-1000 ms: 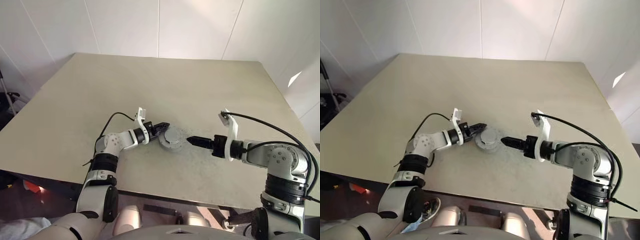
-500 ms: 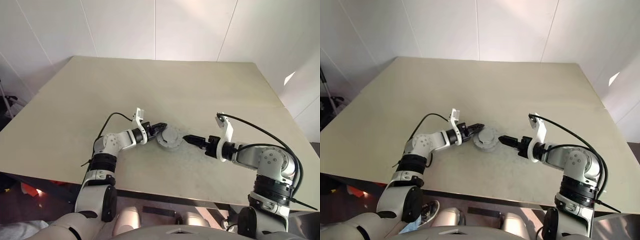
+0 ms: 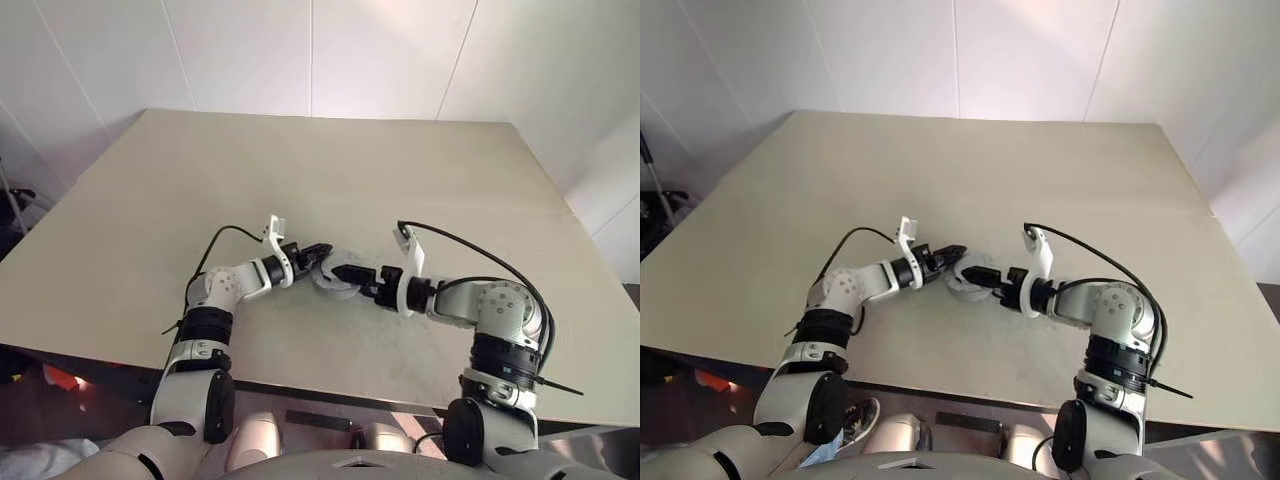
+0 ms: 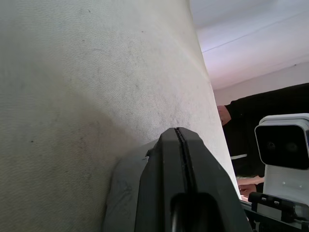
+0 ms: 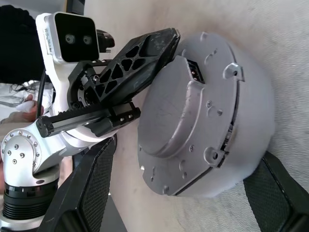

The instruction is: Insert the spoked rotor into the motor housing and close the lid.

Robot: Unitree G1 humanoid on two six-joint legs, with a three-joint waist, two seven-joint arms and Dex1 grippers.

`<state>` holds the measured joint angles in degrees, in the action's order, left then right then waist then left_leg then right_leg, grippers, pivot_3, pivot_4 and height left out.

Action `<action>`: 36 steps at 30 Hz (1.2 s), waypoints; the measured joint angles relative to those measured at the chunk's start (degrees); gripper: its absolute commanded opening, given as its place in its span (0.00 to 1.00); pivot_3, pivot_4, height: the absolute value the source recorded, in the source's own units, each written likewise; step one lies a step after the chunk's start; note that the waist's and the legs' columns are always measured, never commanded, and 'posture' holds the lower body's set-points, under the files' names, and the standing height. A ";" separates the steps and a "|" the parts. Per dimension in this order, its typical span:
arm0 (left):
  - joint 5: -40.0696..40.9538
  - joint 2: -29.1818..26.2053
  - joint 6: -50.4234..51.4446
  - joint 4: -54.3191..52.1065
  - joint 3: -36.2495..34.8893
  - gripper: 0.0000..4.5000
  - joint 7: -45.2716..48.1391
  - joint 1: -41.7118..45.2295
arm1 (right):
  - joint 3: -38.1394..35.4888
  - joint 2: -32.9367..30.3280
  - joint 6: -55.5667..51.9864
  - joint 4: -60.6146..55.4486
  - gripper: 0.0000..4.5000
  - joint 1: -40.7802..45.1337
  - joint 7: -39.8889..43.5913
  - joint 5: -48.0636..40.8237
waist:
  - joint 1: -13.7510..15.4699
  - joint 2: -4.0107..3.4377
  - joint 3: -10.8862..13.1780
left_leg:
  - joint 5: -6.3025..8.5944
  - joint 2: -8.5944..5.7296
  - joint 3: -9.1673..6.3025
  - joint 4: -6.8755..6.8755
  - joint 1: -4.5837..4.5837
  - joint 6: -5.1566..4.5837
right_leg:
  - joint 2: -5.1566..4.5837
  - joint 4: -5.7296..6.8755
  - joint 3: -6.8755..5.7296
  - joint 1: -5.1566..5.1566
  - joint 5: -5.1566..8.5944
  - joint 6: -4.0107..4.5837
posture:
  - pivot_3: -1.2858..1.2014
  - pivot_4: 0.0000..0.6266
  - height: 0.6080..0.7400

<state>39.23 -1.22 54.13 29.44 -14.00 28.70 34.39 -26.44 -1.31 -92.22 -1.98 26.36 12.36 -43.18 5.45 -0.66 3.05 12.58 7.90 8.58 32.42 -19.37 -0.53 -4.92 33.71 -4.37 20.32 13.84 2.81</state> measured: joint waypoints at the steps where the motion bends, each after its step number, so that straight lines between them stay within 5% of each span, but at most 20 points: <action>1: -0.03 -0.02 -0.04 0.01 -0.18 0.00 -0.16 0.01 | -0.28 0.84 0.03 0.64 1.00 0.70 -0.31 0.30 | 0.00 -0.01 0.01 | -0.01 0.00 0.00 0.00 -0.01 0.01 | 0.00 0.00 0.00 0.02 0.00 0.00 | 0.52 0.00 1.00; 6: -0.11 -0.28 -0.23 0.02 -0.52 0.00 -0.25 0.03 | -2.20 3.54 2.68 5.13 0.96 4.39 -2.78 2.66 | 0.10 -0.01 0.01 | -0.01 -0.01 0.00 0.02 -0.29 0.01 | 0.00 0.00 0.00 0.27 -0.01 -0.01 | 0.52 0.00 1.00; 14: -0.22 -0.85 -0.68 -0.55 -1.07 0.00 -0.27 0.18 | -4.33 4.56 5.92 8.39 0.47 5.62 -5.00 3.91 | 0.14 -0.03 0.01 | -0.01 -0.01 0.00 0.03 -0.38 0.01 | -0.01 0.03 -0.01 0.36 -0.15 -0.22 | 0.52 0.00 1.00; 23: -1.11 -0.82 -1.85 0.04 -1.82 0.00 -0.67 -0.14 | -5.74 4.52 7.26 9.83 0.47 7.10 -6.62 3.94 | 0.28 -0.03 0.02 | -0.05 -0.01 0.00 0.10 -0.43 0.08 | -0.02 0.07 -0.01 0.37 -0.17 -0.23 | 0.52 0.00 1.00; 36: 5.73 -0.58 -1.36 -3.41 -8.65 0.00 -0.40 -3.08 | -21.90 5.08 21.63 20.97 0.47 21.84 -18.50 -2.09 | 0.02 -0.08 0.08 | -0.16 0.06 0.00 0.21 -1.17 -0.21 | 0.10 0.23 -0.05 1.20 -0.24 -0.16 | 0.52 0.00 1.00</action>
<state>44.96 -1.81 52.77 26.03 -22.65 28.30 31.31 -48.34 3.78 -70.59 18.99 48.20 -6.13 -45.27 5.47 -0.74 3.14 12.42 7.96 8.59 32.63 -20.54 -0.74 -4.82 33.93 -4.42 21.52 13.60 2.65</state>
